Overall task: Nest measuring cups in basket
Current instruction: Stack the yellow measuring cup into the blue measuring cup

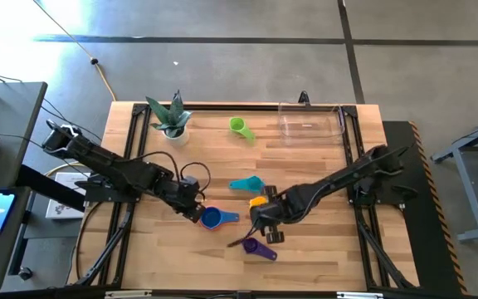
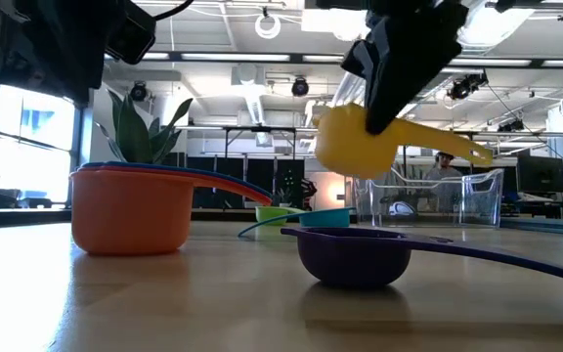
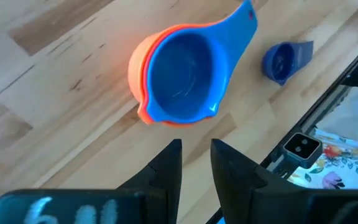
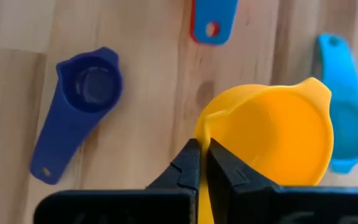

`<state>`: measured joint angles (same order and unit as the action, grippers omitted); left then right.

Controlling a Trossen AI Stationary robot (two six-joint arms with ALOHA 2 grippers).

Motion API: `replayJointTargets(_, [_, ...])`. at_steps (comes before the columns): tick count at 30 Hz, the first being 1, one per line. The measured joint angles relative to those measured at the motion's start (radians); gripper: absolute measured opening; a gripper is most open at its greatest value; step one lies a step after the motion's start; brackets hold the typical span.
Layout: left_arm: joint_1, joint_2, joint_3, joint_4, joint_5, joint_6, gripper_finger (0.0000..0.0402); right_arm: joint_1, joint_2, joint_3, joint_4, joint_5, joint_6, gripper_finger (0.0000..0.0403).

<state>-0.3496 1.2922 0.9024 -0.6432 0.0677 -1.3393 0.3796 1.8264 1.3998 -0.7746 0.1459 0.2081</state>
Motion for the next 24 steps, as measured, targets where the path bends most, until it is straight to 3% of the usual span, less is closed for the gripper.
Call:
replayJointTargets(9, [0.033, 0.000, 0.000, 0.045, 0.005, 0.078, 0.0076, 0.021, 0.072, 0.000, -0.094, -0.029, 0.106, 0.0000])
replayJointTargets(24, [0.049, 0.000, 0.001, 0.157, 0.008, 0.147, 0.0076, 0.021, 0.117, 0.000, -0.099, -0.156, 0.102, 0.0009])
